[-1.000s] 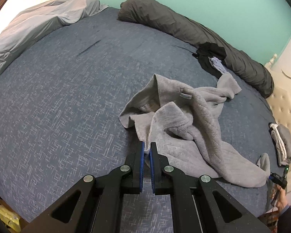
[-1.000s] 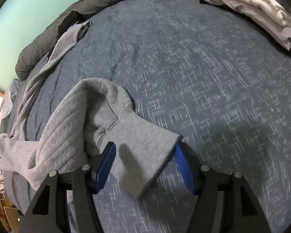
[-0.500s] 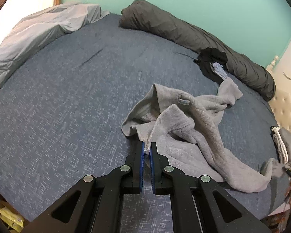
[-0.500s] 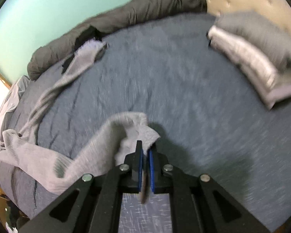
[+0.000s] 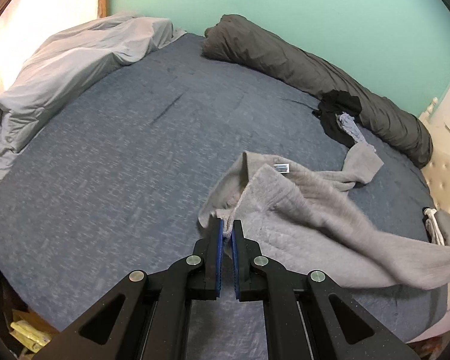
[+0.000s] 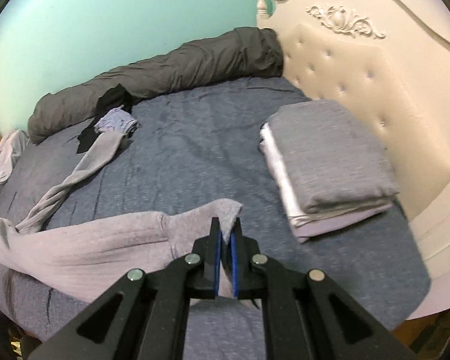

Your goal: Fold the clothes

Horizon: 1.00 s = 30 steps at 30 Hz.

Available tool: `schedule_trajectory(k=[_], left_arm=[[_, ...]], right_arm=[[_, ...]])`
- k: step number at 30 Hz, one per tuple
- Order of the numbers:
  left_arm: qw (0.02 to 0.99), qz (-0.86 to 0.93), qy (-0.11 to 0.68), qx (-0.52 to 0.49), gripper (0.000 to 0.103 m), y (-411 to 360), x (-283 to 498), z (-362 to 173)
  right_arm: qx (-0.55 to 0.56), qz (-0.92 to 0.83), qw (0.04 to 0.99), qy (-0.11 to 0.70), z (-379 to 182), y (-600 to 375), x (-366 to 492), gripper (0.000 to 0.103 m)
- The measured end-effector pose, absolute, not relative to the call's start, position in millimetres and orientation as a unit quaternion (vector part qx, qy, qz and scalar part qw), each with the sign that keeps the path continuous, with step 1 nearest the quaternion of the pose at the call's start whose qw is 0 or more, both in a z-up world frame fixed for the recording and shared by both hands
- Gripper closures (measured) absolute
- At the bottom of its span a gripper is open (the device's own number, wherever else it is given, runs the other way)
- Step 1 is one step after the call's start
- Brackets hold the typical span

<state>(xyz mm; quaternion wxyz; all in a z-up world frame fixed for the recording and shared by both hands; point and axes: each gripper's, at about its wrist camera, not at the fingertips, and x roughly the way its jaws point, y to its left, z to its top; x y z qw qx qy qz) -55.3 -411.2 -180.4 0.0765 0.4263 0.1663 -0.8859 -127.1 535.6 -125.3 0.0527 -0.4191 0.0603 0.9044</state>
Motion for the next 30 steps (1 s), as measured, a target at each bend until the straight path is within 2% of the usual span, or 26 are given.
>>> schedule_trajectory(k=[3, 15, 22, 26, 27, 28, 30], left_arm=[[0.080, -0.878, 0.164, 0.443, 0.098, -418, -45, -187], [0.072, -0.821, 0.164, 0.542, 0.097, -413, 1, -305], [0.091, -0.803, 0.159, 0.568, 0.096, -409, 2, -336], [0.107, -0.805, 0.167, 0.559, 0.091, -412, 2, -334], [0.117, -0.807, 0.167, 0.554, 0.089, -414, 3, -329], [0.122, -0.811, 0.168, 0.547, 0.089, -415, 4, -323], [0.121, -0.821, 0.177, 0.528, 0.086, -418, 4, -307]], right_arm=[[-0.431, 0.899, 0.061, 0.053, -129, 542, -126, 0.098], [-0.497, 0.864, 0.073, 0.035, -217, 534, -135, 0.098], [-0.520, 0.849, 0.088, 0.023, -259, 532, -138, 0.096], [-0.507, 0.854, 0.116, -0.001, -264, 534, -135, 0.084], [-0.499, 0.859, 0.119, -0.004, -261, 535, -134, 0.075], [-0.490, 0.864, 0.121, -0.005, -257, 536, -132, 0.062], [-0.468, 0.876, 0.118, 0.003, -247, 535, -130, 0.057]])
